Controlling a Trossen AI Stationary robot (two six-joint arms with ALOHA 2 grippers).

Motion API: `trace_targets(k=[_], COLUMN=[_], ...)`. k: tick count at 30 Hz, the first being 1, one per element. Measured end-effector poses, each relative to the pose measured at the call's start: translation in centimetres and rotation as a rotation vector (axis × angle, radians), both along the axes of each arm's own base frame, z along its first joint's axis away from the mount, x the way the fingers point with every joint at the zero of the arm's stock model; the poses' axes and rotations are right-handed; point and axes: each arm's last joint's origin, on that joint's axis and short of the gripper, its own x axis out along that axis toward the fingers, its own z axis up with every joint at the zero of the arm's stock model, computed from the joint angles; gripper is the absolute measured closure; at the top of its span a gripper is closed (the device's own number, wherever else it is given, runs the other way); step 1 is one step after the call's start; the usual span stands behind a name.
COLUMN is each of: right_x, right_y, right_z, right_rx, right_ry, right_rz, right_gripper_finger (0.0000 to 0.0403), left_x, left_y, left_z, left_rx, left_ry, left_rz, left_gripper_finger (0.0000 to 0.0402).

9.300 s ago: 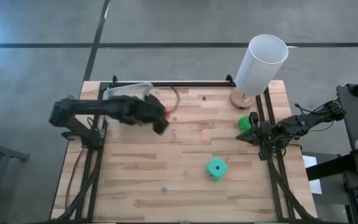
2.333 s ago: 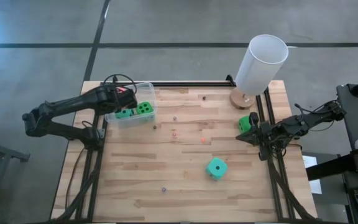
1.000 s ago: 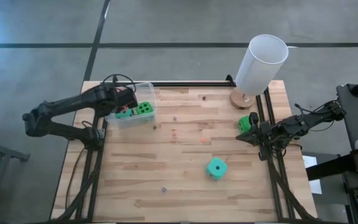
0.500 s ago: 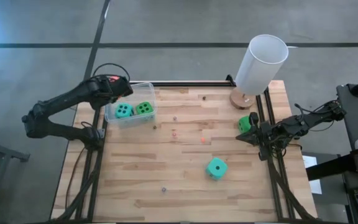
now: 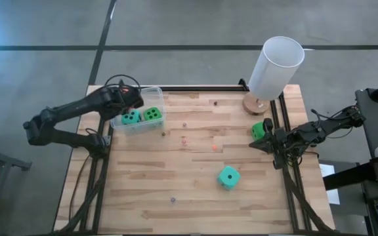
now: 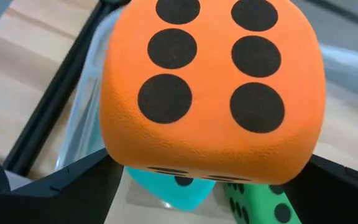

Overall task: Pick & Place Dice
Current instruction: Put the orange large dice into the transparent bin

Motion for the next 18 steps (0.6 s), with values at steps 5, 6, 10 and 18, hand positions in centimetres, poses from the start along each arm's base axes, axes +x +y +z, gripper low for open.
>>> trace_targets(k=[5, 6, 10, 18], right_x=[0.0, 0.0, 0.0, 0.0], right_y=[0.0, 0.0, 0.0, 0.0], right_z=[0.0, 0.0, 0.0, 0.0], right_rx=[0.0, 0.0, 0.0, 0.0], right_ry=[0.0, 0.0, 0.0, 0.0], right_rz=[0.0, 0.0, 0.0, 0.0], right_gripper_finger=[0.0394, 0.0394, 0.0394, 0.0394], left_x=[0.0, 0.0, 0.0, 0.0], left_y=[-0.1, -0.2, -0.4, -0.6], left_z=[-1.2, -1.6, -2.6, -2.9], left_rx=[-0.045, -0.06, -0.116, -0.177], left_ry=[-0.015, -0.024, -0.053, -0.08], left_rz=[0.009, 0.013, 0.018, 0.016], left_gripper_finger=[0.0003, 0.0002, 0.0004, 0.0004])
